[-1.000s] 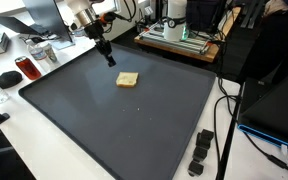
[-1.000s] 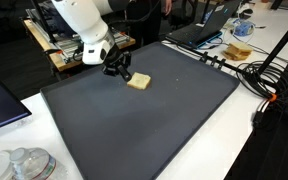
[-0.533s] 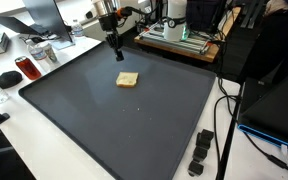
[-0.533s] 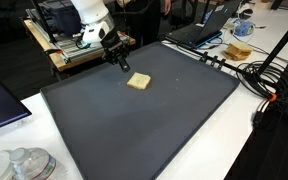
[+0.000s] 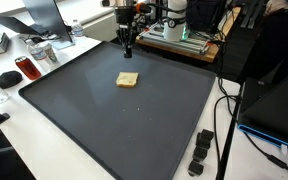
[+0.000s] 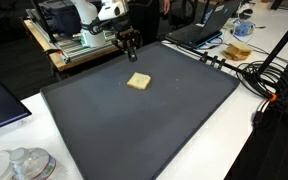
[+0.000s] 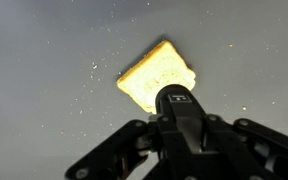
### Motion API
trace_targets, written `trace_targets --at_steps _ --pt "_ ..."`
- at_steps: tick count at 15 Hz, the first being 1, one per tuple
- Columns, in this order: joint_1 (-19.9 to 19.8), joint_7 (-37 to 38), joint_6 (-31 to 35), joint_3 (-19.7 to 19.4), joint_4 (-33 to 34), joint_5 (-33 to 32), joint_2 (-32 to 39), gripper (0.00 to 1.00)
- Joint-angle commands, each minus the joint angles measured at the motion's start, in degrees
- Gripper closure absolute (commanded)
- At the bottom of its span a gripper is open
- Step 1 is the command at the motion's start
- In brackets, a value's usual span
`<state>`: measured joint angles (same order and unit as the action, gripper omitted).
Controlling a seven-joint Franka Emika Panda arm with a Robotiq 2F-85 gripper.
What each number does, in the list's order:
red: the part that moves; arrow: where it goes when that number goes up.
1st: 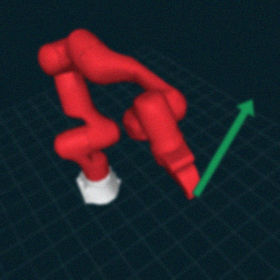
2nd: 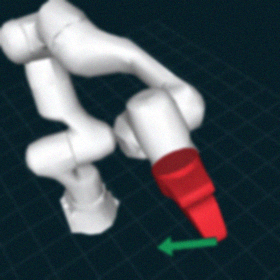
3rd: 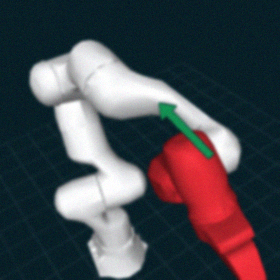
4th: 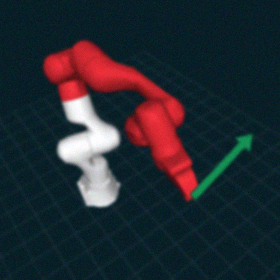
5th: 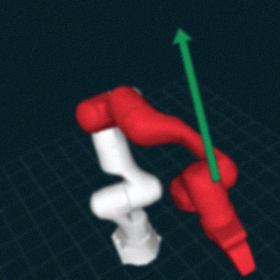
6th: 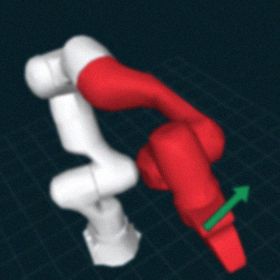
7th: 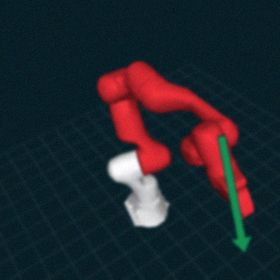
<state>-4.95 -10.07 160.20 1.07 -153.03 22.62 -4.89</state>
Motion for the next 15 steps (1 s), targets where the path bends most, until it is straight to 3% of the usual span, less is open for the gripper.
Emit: trace_targets --at_steps 1,3,6,15 --pt "-1.63 16.10 2.30 3.62 -4.00 -15.03 -4.54 0.95" --pt "-0.64 24.01 0.04 3.43 -3.49 -23.33 -5.86 0.95" --pt "-0.16 29.91 -3.13 4.95 -1.64 -28.98 -6.93 0.95" --pt "1.03 31.33 -12.21 5.02 7.69 -29.33 -1.36 0.95"
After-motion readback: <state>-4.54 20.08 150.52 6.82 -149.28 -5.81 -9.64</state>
